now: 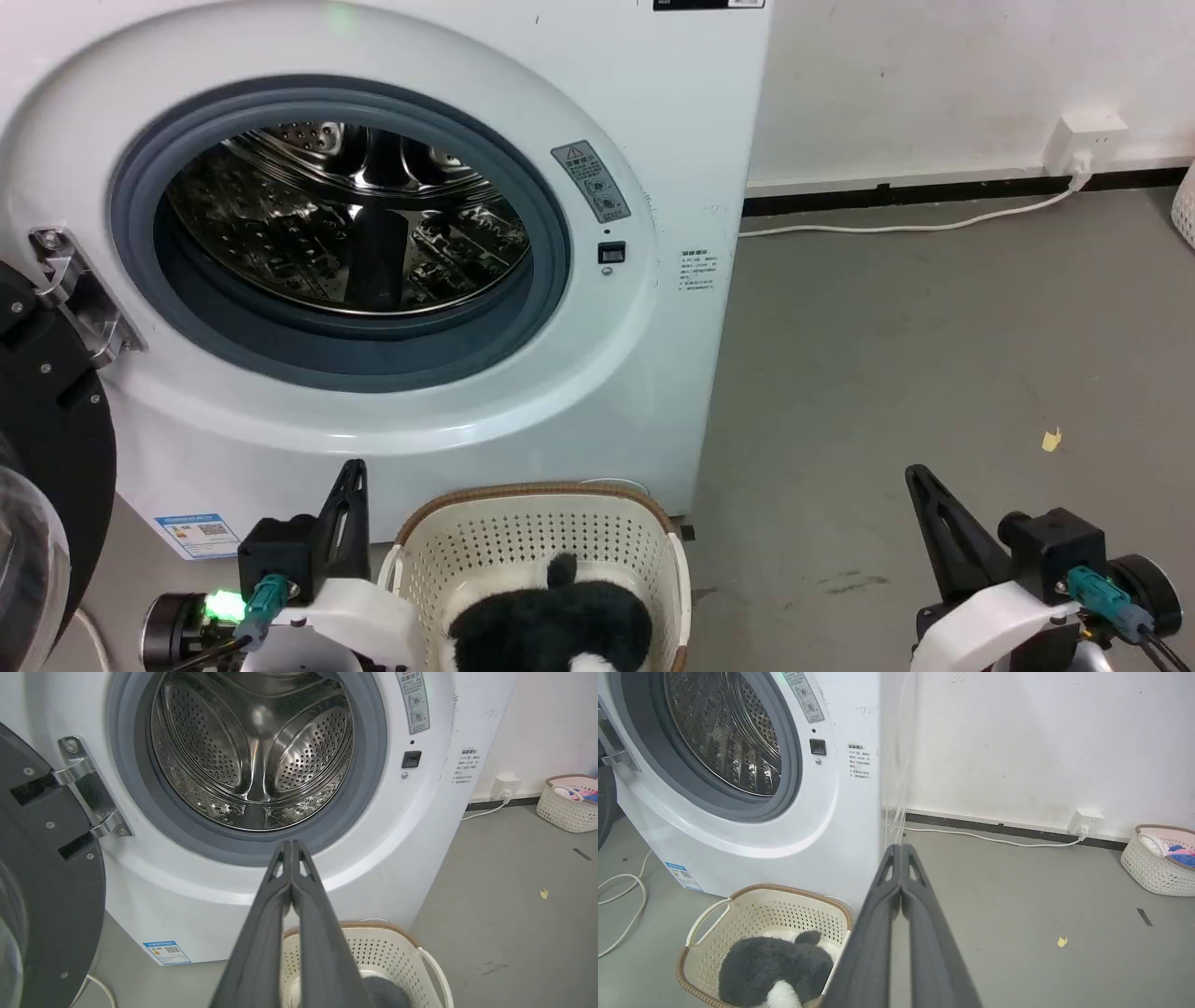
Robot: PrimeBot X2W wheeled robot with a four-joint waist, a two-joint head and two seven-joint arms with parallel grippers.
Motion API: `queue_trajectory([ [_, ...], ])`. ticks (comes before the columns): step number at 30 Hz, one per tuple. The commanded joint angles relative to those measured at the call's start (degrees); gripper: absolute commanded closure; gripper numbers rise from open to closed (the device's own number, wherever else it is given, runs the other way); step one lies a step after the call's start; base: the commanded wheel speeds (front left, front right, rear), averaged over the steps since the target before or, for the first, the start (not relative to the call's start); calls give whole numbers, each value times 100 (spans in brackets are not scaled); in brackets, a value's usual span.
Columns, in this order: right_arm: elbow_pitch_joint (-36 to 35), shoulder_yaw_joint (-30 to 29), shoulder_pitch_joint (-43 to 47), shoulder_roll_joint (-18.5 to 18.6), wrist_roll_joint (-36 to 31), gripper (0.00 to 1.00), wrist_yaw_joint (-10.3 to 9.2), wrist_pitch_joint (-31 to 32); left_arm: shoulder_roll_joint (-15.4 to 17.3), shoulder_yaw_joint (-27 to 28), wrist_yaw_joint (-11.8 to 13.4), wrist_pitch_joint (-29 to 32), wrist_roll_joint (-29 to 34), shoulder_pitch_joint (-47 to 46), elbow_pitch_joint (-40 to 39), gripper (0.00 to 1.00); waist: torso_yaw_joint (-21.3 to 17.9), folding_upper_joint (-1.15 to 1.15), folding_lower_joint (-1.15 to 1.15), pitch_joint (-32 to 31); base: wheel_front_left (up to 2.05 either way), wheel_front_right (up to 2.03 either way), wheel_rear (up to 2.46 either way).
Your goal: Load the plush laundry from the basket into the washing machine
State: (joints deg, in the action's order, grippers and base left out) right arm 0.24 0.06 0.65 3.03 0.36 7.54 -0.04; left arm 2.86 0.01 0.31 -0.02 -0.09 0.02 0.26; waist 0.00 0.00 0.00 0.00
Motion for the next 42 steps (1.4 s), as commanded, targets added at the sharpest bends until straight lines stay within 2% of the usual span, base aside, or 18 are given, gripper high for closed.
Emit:
queue_trajectory([
  [1, -24, -6, -65, -15, -36, 100, -5, 4, 1, -1, -31, 2, 9, -2, -26, 100, 0, 0, 0, 0, 0, 0, 0],
  [42, -24, -6, -65, -15, -36, 100, -5, 4, 1, -1, -31, 2, 9, -2, -26, 100, 0, 0, 0, 0, 0, 0, 0],
])
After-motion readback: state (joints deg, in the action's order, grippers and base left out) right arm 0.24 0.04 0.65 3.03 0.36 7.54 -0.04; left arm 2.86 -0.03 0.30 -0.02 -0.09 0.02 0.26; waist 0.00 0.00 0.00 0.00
